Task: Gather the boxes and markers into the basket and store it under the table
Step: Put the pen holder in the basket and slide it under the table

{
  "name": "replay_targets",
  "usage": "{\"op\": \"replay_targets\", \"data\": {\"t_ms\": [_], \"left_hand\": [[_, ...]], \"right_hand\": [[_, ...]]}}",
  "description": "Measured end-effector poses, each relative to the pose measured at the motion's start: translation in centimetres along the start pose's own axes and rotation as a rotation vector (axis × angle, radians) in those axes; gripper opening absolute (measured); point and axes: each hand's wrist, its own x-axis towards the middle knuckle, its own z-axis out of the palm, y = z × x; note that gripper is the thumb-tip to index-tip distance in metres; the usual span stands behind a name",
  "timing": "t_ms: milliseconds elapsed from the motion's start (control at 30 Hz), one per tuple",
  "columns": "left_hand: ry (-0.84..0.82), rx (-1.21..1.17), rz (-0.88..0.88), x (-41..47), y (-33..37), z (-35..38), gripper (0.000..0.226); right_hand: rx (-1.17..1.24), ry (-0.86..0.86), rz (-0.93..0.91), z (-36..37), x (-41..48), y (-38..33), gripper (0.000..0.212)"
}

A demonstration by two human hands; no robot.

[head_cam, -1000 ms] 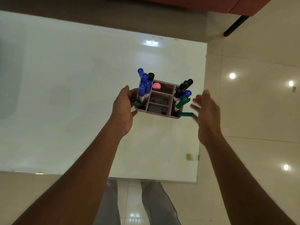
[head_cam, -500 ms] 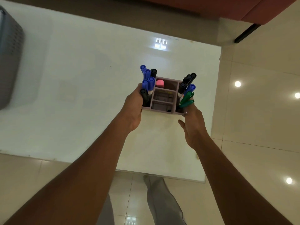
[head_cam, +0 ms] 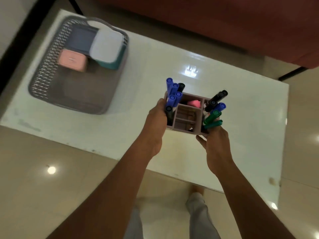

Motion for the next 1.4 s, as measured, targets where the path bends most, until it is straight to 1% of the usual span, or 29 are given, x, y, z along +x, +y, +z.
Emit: {"op": "replay_targets", "data": {"t_ms": [100,133,200,333,400,533,633,700,767,833,967,1100,1200,1300,1400], "left_hand": [[-0.006,0.0,-0.013,-1.6,2.4,-5.3,0.042],[-0.003,-0.005,-0.003,-1.9,3.4,-8.1,0.042],[-0.005,-0.006,-0.009,-2.5,4.8,-10.8,0.04],[0.08,-0.024,-0.005,-2.7,8.2,-17.9,0.038],[0.102,-0.024,0.001,-2.3,9.7,-21.0,0.039],[0.15,-0.027,-0.03,-0.3,12.2,-25.9,0.028],[0.17,-0.027,-0.045,2.1,13.5,-28.9,0.03],[0.157,-0.01,-0.042,4.0,13.8,-30.4,0.033],[0.137,0.041,-0.05,6.4,13.9,-31.6,0.036],[0.133,0.069,-0.097,8.8,13.6,-32.5,0.039],[0.082,0.102,-0.166,11.8,13.0,-34.4,0.036],[0.115,0.102,-0.25,14.0,12.5,-36.2,0.037],[0.049,0.134,-0.23,14.4,12.3,-36.9,0.037],[0.024,0.178,-0.216,14.5,12.2,-36.9,0.04],[0.005,0.216,-0.214,14.2,12.2,-36.3,0.038]], "right_hand": [[-0.012,-0.01,0.004,4.7,-2.9,-0.2,0.038],[-0.015,-0.026,0.0,7.2,-4.0,-0.2,0.037],[0.002,-0.042,0.002,9.7,-5.3,-0.3,0.035],[-0.012,-0.088,0.006,17.0,-7.5,-0.7,0.035],[-0.018,-0.101,-0.005,20.3,-7.9,-1.2,0.037],[-0.045,-0.125,-0.007,26.0,-7.4,-1.9,0.044],[-0.06,-0.122,0.021,29.5,-5.9,-1.9,0.043],[-0.094,-0.111,0.043,31.2,-4.5,-1.5,0.036],[-0.104,-0.093,0.063,32.7,-2.9,-1.1,0.034],[-0.102,-0.072,0.107,34.0,-1.3,-0.6,0.034],[-0.122,-0.077,0.149,36.1,0.6,0.4,0.035],[-0.163,-0.083,0.19,37.9,0.9,1.4,0.04],[-0.094,-0.015,0.19,38.6,0.3,1.5,0.039],[-0.069,0.034,0.208,39.0,0.4,1.4,0.038],[-0.037,0.066,0.217,38.8,0.3,1.2,0.037]]}}
